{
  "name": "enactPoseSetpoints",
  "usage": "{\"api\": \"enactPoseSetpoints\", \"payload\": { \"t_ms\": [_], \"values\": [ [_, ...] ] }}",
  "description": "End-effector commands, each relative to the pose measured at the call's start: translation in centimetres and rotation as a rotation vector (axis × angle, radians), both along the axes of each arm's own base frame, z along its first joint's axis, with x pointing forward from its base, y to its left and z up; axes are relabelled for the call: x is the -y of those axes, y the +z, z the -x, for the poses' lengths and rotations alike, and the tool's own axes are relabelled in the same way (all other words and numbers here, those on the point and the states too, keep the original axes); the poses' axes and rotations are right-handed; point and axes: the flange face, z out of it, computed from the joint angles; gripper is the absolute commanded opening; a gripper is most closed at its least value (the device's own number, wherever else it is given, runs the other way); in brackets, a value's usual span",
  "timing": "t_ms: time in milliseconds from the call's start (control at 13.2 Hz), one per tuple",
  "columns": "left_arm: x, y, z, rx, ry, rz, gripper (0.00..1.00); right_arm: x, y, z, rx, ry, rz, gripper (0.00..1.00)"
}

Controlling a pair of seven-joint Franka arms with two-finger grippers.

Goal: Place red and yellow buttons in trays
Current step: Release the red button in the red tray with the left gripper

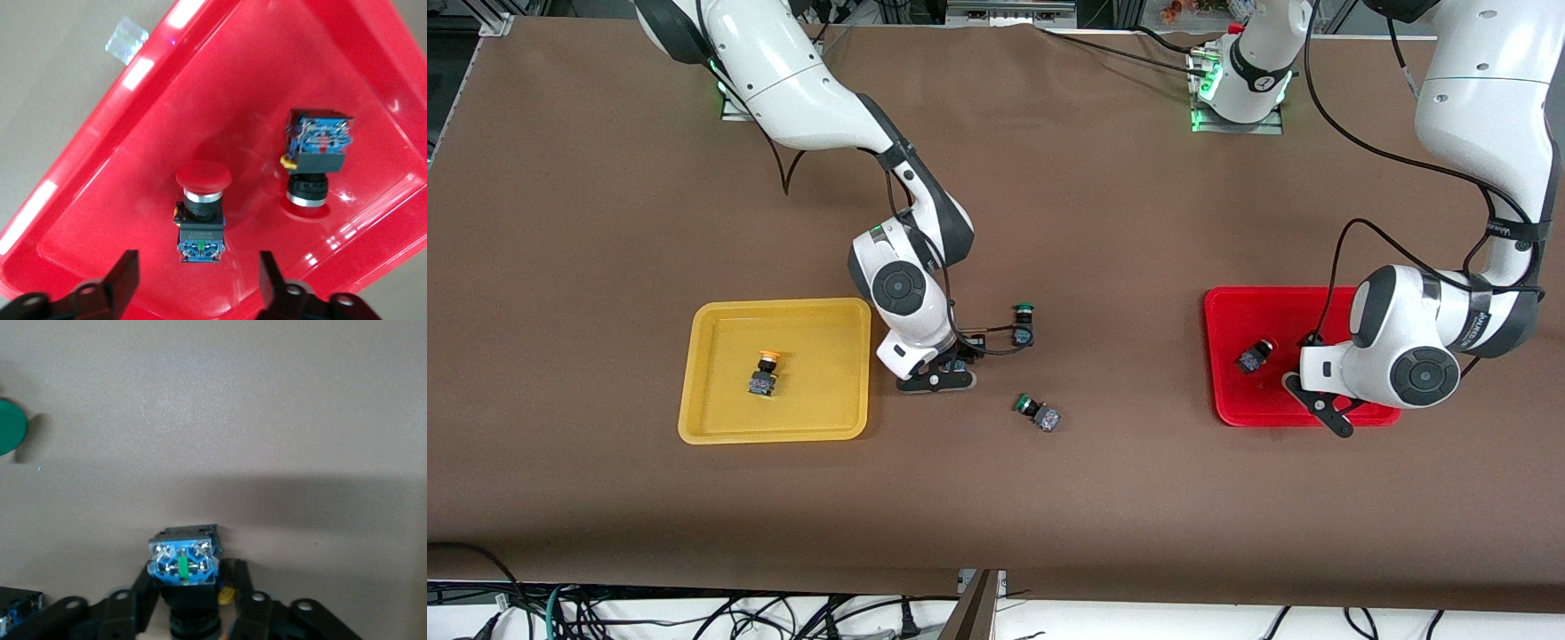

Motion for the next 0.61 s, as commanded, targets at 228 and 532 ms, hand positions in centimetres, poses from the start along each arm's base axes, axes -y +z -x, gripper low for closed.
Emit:
{"api": "enactPoseSetpoints", "payload": {
  "t_ms": [228,532],
  "values": [
    [6.5,11.4,0.2,0.103,0.052,0.041,1.0,0.5,1.4,-1.0,0.028,0.01,0.001,0.16],
    [10.9,20.7,2.0,0.174,0.335,0.112,1.0,5.7,6.2,-3.9,-0.008,0.007,0.02,0.16]
  ]
}}
